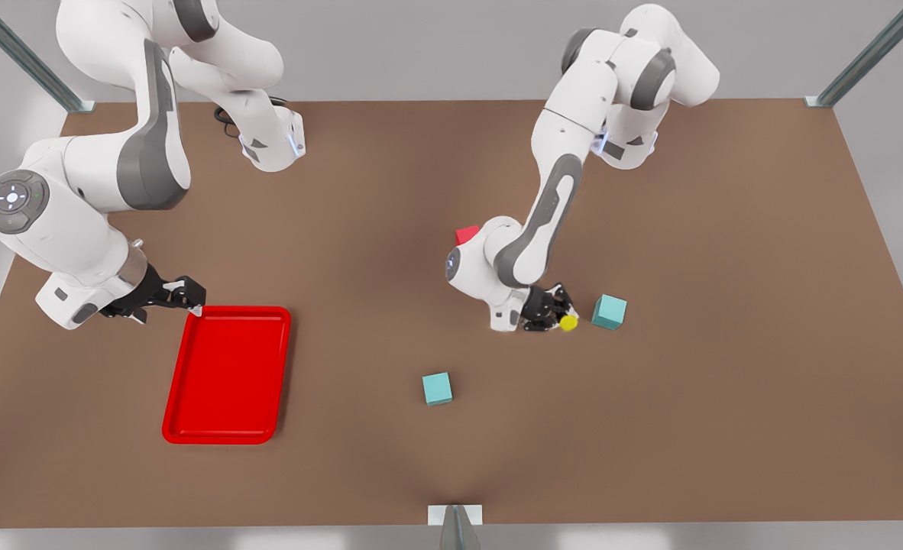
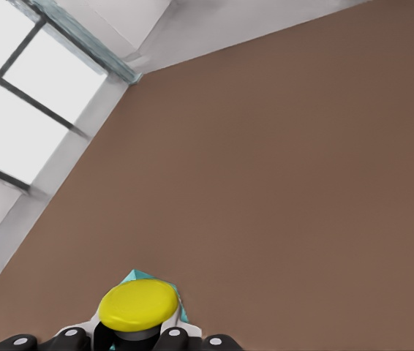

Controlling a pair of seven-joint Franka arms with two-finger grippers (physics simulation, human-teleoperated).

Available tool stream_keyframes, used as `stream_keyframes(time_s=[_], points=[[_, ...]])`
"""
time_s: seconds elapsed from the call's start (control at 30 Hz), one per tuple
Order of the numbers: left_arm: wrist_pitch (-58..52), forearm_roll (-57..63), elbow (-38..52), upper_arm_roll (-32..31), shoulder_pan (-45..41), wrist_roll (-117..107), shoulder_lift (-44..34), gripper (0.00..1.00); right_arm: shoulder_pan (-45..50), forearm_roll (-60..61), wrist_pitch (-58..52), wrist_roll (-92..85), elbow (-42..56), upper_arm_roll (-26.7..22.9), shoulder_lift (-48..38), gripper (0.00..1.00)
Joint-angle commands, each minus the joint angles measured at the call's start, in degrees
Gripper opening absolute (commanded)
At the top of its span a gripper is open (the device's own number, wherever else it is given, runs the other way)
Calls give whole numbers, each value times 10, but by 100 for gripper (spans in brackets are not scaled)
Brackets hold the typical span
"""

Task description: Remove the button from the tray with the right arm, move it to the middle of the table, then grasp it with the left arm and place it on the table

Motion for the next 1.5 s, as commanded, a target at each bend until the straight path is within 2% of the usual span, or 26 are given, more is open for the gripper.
stream_keyframes(time_s=[0.0, 0.1, 0.27, 0.4, 0.83, 0.87, 0.93, 1.23, 1.47], points=[[-212, 112, 27, 0, -13, -758, 25, 43, 0, 0, 0, -3, 0, 0, -1, 100], [-177, 151, 101, 0, -18, -794, 86, 43, 0, 0, 0, -3, 0, 0, -1, 100], [-55, 180, 103, 0, -15, -818, 120, 43, 1, 0, 0, -4, 0, 0, -1, 100], [-5, 177, 102, 0, -13, -821, 140, 43, 0, 0, 0, -4, 0, 0, -1, 100], [11, 180, 97, 0, 6, -817, 186, 43, 2, 0, -2, -4, 0, 1, -1, 100], [11, 180, 97, 0, 5, -817, 186, 47, -4, 0, -2, -5, 0, 0, -2, 100], [10, 179, 97, 0, 4, -817, 186, 100, -8, 2, -2, -6, 0, 0, -1, 100], [5, 180, 97, 2, 3, -809, 181, 100, -4, 1, -2, -5, 0, 0, -2, 100], [-19, 191, 98, 4, 1, -711, 165, 100, -4, 0, -2, -5, 0, 1, -2, 100]])
